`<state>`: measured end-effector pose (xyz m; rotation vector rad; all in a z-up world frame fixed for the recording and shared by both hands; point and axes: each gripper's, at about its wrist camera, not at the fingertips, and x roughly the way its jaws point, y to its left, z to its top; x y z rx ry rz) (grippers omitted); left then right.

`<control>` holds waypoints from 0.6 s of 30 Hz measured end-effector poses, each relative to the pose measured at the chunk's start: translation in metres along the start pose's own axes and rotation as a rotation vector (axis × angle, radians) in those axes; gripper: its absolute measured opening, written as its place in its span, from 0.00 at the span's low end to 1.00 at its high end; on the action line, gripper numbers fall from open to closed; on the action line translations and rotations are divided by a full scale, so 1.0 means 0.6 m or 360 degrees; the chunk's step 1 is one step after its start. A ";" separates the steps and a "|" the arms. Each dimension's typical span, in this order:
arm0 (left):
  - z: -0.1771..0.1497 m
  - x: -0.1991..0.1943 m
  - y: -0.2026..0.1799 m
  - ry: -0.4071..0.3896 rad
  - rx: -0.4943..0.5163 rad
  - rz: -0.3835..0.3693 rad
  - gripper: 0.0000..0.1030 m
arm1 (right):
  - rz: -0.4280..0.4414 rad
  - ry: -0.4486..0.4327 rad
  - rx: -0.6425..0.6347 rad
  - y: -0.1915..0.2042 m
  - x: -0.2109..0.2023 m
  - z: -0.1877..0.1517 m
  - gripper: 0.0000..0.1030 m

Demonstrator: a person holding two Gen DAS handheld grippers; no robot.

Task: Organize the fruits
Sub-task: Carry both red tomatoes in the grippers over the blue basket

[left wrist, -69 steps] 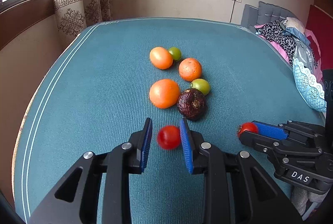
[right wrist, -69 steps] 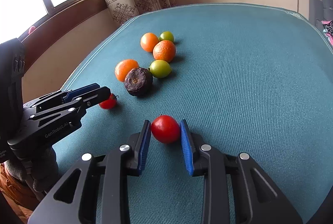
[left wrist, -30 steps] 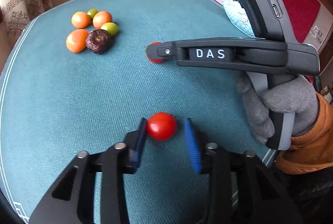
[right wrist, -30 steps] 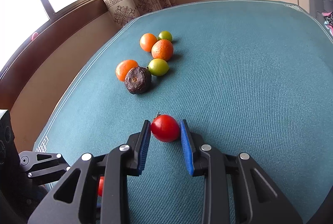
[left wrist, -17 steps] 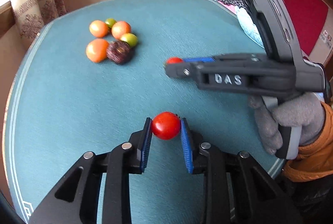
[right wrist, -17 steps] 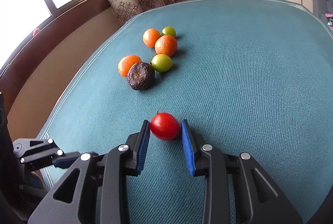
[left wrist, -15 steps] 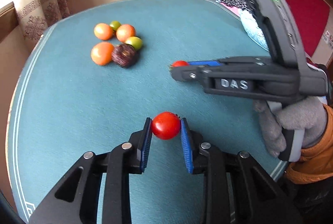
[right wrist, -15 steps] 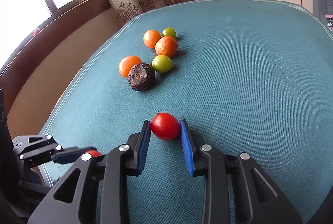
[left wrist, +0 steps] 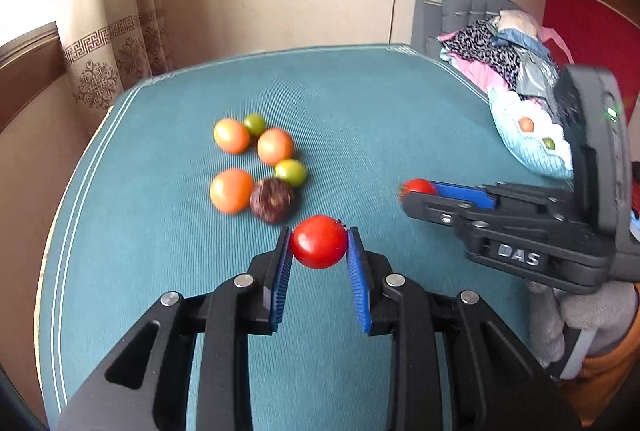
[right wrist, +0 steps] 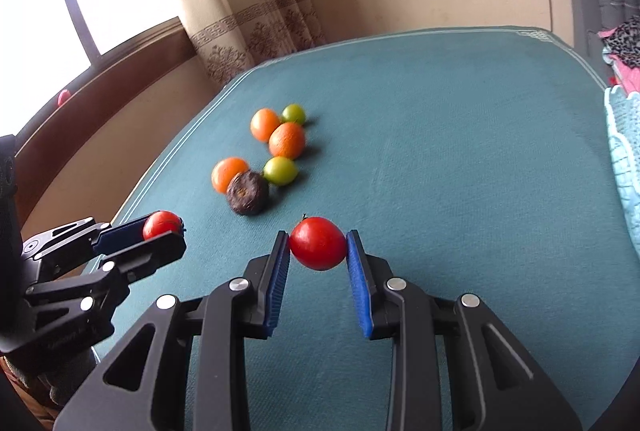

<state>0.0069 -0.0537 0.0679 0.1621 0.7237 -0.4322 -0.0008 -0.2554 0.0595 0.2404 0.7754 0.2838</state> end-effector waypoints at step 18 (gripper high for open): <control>0.090 0.013 -0.074 -0.0109 0.0041 -0.0068 0.27 | -0.0256 -0.0296 0.0165 -0.107 -0.127 0.027 0.28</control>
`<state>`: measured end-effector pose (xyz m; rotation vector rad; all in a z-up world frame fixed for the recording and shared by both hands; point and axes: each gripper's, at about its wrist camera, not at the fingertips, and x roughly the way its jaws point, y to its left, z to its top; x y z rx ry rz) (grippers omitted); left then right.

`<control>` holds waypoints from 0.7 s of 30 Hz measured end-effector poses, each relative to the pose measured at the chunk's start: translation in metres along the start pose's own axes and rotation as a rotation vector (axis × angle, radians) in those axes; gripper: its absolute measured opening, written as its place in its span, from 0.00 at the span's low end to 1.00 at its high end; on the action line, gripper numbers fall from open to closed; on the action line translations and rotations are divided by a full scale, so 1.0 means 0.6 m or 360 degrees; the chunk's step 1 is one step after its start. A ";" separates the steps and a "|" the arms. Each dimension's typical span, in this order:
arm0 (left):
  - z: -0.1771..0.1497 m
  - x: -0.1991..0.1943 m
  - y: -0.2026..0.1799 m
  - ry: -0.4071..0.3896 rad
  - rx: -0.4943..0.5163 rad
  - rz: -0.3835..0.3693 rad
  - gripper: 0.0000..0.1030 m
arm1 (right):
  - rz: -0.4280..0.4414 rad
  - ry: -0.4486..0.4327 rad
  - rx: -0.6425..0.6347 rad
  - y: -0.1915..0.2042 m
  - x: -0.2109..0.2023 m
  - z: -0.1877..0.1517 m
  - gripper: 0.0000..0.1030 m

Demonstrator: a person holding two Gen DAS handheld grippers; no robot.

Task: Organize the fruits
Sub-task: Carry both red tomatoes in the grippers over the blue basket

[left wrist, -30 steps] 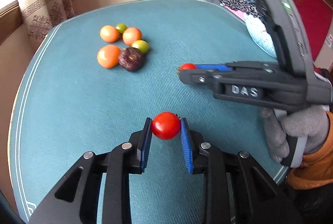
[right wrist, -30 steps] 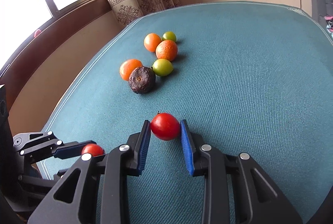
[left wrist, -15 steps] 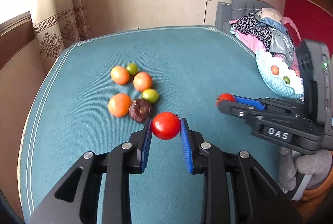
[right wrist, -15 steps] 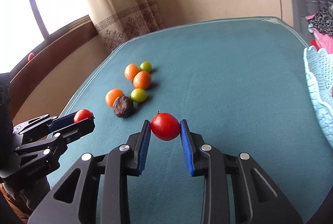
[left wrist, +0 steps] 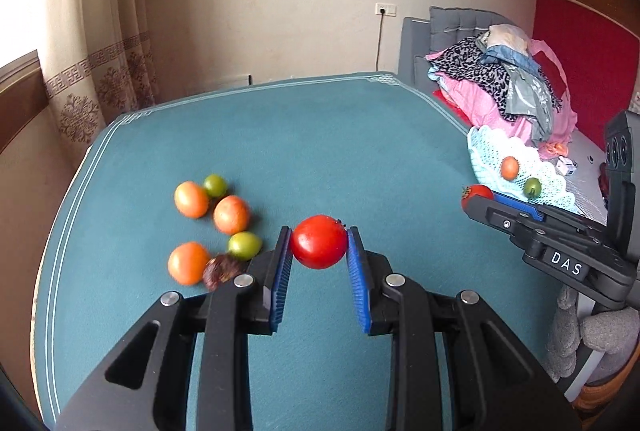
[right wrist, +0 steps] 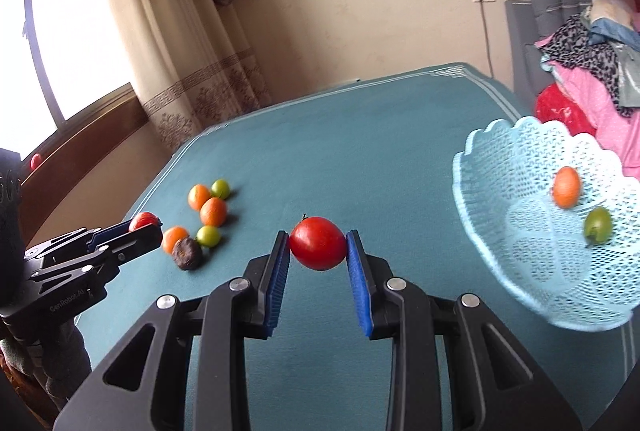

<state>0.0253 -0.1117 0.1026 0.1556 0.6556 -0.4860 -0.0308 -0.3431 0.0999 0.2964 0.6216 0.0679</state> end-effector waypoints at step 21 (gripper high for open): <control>0.083 0.046 -0.162 -0.0062 0.0188 -0.0259 0.27 | -0.0396 -0.0189 0.0245 -0.174 -0.102 0.021 0.29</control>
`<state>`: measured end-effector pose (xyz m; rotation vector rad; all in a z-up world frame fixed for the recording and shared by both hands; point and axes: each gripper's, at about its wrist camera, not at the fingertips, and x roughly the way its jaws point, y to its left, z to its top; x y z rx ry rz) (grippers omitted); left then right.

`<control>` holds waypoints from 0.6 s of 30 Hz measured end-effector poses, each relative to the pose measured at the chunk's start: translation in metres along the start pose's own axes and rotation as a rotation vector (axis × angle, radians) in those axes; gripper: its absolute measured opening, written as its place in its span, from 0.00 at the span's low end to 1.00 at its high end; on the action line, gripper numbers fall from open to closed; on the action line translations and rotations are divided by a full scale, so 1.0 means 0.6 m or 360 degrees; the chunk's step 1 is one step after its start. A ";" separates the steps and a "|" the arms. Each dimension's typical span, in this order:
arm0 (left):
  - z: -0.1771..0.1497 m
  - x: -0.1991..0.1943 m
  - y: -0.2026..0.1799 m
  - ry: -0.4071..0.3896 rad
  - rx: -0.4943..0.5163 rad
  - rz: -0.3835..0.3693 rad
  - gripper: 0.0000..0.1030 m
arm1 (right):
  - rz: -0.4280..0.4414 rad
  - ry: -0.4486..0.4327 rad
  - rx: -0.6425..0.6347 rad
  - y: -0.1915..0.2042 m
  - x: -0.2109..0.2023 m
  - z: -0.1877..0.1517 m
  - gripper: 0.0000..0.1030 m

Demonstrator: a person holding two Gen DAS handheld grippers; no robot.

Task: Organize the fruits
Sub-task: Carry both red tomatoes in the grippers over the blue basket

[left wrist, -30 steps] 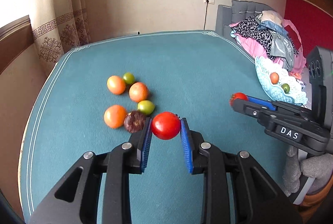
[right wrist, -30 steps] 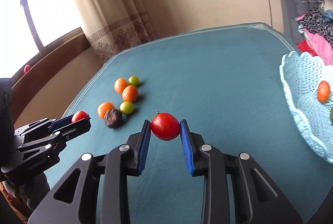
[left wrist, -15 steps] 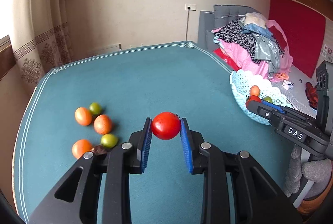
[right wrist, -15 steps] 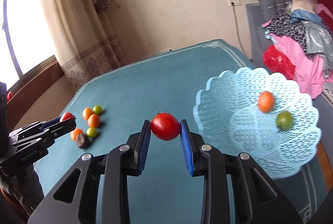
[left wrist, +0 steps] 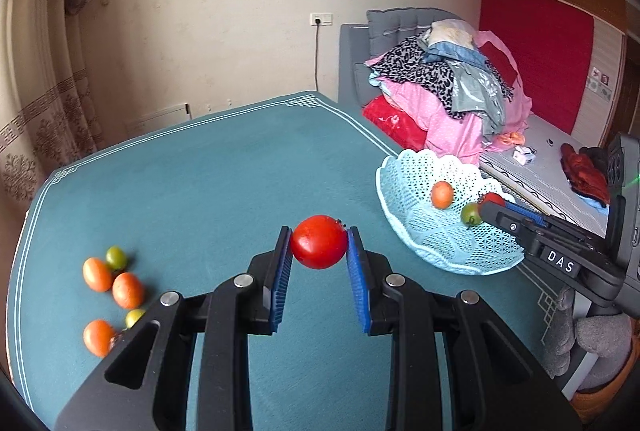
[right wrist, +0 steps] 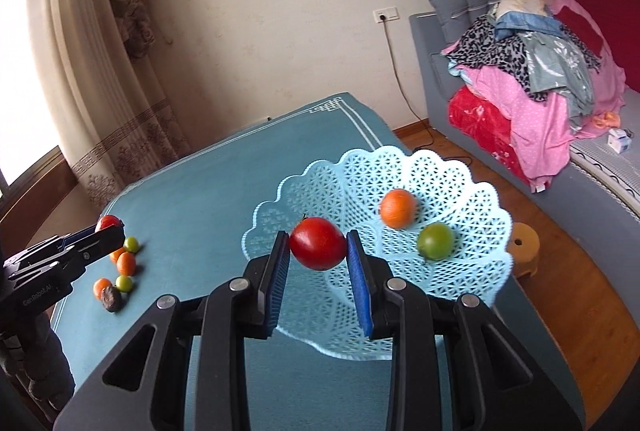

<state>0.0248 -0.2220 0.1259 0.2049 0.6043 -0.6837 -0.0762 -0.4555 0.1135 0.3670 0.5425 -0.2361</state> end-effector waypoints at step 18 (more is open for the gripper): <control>0.035 0.080 -0.105 0.0043 0.0107 -0.0183 0.27 | -0.0139 -0.0014 0.0095 -0.058 -0.012 0.003 0.29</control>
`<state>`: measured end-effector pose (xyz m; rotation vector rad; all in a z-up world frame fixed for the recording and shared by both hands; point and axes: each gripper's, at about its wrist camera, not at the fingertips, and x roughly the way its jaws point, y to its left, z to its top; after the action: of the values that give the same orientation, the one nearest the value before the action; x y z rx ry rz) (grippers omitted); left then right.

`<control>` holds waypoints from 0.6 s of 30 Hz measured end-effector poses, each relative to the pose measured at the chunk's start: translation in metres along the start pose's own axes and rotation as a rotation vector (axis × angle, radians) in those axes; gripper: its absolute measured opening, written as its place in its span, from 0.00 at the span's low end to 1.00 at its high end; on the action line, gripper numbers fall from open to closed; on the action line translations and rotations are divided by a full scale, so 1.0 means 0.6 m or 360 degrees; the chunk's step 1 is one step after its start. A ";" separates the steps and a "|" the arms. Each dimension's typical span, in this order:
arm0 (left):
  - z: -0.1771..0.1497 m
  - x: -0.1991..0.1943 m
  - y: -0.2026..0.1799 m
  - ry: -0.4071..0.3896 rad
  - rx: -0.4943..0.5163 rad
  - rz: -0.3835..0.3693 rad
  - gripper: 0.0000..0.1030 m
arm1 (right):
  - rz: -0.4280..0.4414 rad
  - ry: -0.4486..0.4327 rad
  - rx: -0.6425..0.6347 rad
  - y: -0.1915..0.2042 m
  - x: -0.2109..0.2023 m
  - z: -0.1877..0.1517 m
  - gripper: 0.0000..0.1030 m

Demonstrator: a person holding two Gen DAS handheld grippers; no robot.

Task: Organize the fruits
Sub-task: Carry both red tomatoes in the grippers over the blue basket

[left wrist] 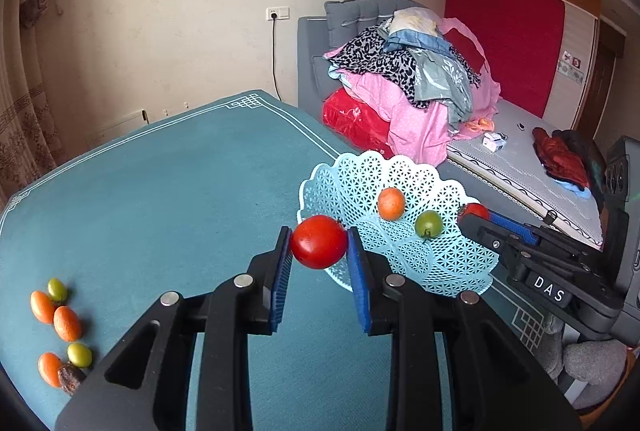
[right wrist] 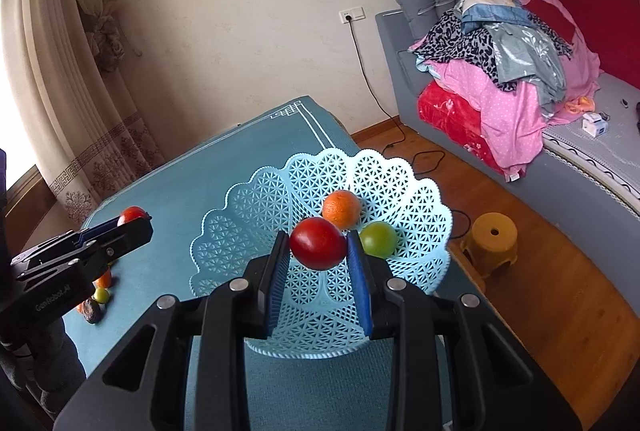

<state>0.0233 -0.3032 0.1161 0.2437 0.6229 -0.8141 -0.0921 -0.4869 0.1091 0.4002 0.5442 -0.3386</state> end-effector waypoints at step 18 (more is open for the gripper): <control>0.008 0.069 -0.047 0.0046 0.0086 -0.0016 0.27 | -0.0080 0.0026 0.0058 -0.028 0.010 -0.003 0.29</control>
<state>0.0262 -0.3490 0.0954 0.3025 0.6303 -0.8390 -0.0951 -0.5019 0.0997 0.4251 0.5652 -0.3945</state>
